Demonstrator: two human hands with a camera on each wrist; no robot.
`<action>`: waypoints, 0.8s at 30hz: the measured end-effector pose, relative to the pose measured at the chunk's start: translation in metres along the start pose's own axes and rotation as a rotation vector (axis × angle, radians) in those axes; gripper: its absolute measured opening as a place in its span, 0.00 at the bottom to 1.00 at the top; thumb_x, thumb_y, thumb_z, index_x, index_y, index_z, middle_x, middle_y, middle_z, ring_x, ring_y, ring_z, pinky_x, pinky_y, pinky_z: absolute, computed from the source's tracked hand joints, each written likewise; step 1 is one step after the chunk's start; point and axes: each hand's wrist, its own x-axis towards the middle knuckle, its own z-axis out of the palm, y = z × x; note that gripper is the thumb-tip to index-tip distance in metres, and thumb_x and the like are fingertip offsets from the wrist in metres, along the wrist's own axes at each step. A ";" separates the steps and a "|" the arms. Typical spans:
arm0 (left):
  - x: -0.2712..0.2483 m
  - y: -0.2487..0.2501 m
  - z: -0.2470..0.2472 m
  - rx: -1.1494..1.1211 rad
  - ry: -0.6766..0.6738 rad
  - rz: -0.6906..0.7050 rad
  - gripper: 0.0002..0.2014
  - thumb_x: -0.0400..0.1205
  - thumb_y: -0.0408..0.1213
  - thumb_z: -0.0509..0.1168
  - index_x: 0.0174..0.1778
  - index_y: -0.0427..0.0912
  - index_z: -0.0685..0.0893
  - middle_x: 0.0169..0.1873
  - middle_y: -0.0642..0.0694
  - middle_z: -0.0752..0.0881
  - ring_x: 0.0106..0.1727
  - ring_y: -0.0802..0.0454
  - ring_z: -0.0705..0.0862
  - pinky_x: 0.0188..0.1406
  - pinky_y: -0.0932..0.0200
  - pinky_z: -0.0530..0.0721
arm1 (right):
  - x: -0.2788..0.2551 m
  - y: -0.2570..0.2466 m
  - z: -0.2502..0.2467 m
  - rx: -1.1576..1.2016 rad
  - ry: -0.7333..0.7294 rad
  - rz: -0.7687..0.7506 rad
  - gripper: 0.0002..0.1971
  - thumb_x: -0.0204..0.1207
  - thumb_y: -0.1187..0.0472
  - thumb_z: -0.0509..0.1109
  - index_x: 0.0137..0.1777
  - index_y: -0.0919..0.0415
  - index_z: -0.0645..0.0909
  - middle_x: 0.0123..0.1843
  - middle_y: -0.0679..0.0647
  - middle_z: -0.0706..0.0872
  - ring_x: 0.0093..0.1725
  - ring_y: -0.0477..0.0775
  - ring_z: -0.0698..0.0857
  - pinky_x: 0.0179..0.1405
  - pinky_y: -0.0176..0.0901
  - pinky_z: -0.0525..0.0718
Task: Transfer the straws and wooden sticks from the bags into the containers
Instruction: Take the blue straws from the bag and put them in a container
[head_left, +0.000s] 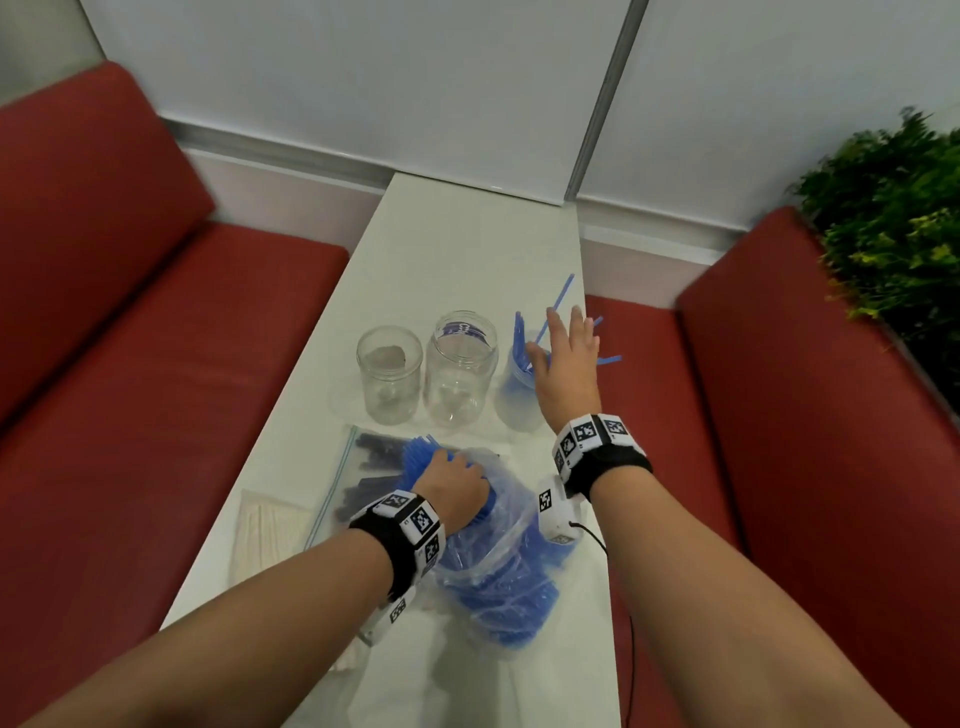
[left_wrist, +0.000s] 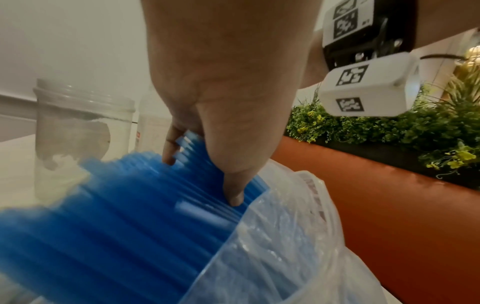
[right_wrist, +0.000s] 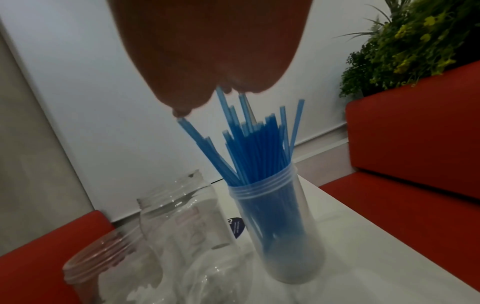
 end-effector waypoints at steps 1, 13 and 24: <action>0.000 0.000 -0.003 0.020 -0.015 -0.012 0.16 0.88 0.35 0.57 0.71 0.41 0.78 0.70 0.43 0.78 0.72 0.41 0.74 0.70 0.41 0.70 | -0.005 0.000 0.002 0.002 0.038 -0.041 0.27 0.91 0.59 0.59 0.88 0.61 0.61 0.90 0.65 0.52 0.90 0.65 0.46 0.87 0.48 0.38; -0.018 -0.010 -0.046 0.102 -0.108 -0.170 0.14 0.88 0.39 0.54 0.67 0.47 0.79 0.64 0.48 0.82 0.68 0.46 0.75 0.69 0.43 0.69 | -0.106 -0.011 0.035 0.353 -0.250 0.017 0.29 0.74 0.80 0.60 0.72 0.58 0.79 0.66 0.53 0.83 0.68 0.50 0.81 0.75 0.51 0.78; -0.053 -0.006 -0.127 0.072 -0.061 -0.178 0.11 0.85 0.35 0.60 0.59 0.44 0.84 0.58 0.48 0.86 0.61 0.47 0.83 0.51 0.52 0.71 | -0.128 -0.028 0.056 0.135 -0.374 0.175 0.09 0.83 0.65 0.71 0.50 0.75 0.85 0.51 0.72 0.89 0.53 0.66 0.86 0.42 0.40 0.76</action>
